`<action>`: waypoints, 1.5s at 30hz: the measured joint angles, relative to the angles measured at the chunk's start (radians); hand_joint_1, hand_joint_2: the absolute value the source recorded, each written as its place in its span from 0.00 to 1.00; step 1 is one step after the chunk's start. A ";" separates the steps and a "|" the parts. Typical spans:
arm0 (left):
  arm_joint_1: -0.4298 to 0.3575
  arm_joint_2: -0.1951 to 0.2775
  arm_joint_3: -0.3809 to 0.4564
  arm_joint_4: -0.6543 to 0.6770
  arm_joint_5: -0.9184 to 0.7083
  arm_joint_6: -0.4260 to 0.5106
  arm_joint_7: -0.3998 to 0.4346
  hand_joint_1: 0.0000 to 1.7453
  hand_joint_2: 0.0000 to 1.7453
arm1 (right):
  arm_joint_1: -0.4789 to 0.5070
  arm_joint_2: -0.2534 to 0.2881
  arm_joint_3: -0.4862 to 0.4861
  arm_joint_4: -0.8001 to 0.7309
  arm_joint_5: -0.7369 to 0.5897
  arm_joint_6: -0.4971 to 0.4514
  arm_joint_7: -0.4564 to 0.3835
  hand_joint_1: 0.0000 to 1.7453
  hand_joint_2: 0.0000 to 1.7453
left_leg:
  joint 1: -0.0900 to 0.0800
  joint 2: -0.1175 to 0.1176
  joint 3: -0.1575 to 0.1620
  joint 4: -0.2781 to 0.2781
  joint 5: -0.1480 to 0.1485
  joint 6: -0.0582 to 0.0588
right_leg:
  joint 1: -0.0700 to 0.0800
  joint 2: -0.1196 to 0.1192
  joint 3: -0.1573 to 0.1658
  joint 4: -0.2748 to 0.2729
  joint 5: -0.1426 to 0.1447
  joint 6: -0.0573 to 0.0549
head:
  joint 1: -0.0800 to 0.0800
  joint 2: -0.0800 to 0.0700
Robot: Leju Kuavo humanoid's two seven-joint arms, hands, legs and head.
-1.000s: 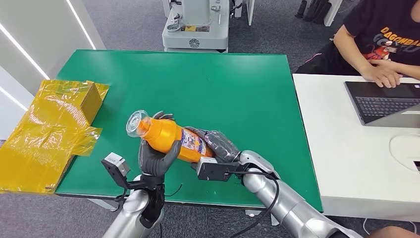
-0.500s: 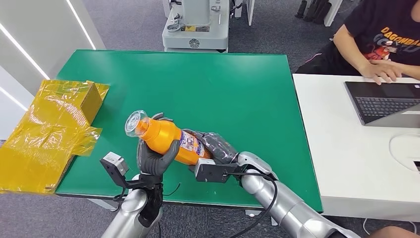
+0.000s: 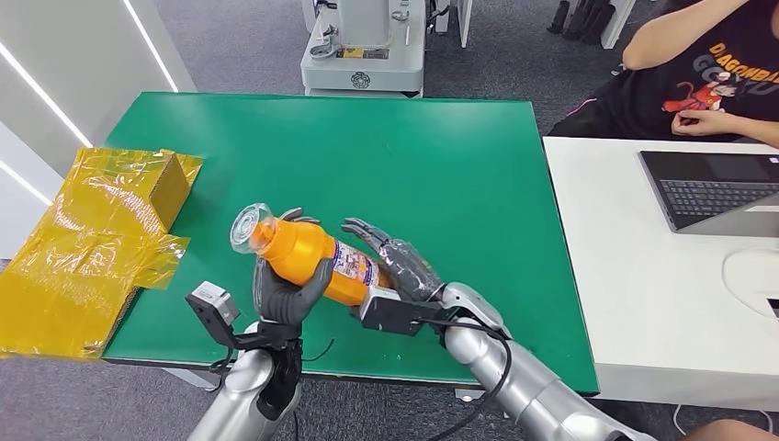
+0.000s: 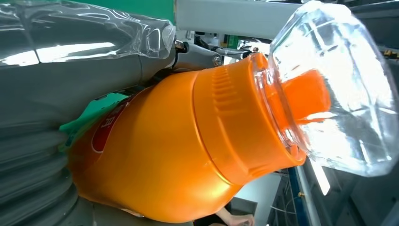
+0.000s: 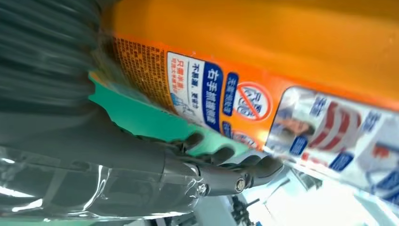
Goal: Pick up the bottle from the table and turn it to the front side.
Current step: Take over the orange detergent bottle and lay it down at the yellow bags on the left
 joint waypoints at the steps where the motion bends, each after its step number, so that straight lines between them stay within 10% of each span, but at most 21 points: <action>1: -0.001 0.000 0.002 -0.002 -0.001 0.002 -0.001 1.00 1.00 | 0.011 0.000 -0.005 -0.016 -0.017 -0.012 0.000 0.00 1.00 | 0.000 0.000 0.000 0.000 0.000 0.000 | 0.000 0.000 0.000 0.000 0.000 0.000 | 0.000 0.000; 12: 0.022 0.018 0.046 -0.043 -0.080 0.057 0.030 1.00 1.00 | 0.196 0.000 -0.089 -0.339 -0.307 -0.253 -0.061 0.00 1.00 | 0.000 0.000 0.000 0.000 0.000 0.000 | 0.000 0.000 0.000 0.000 0.000 0.000 | 0.000 0.000; 24: -0.108 0.098 0.097 -0.043 -0.372 0.130 0.090 1.00 1.00 | 0.397 -0.007 -0.089 -0.590 -0.187 -0.396 -0.038 0.00 1.00 | 0.000 0.002 0.001 -0.001 0.000 -0.001 | 0.000 0.001 -0.001 0.000 0.000 0.000 | 0.000 0.000; 45: -0.372 0.537 0.098 0.063 -0.972 0.037 0.246 1.00 1.00 | 0.533 -0.026 -0.155 -0.795 -0.214 -0.317 -0.034 0.00 1.00 | 0.001 0.006 0.001 -0.001 0.000 -0.001 | 0.000 0.006 -0.003 0.001 0.000 0.000 | 0.000 0.000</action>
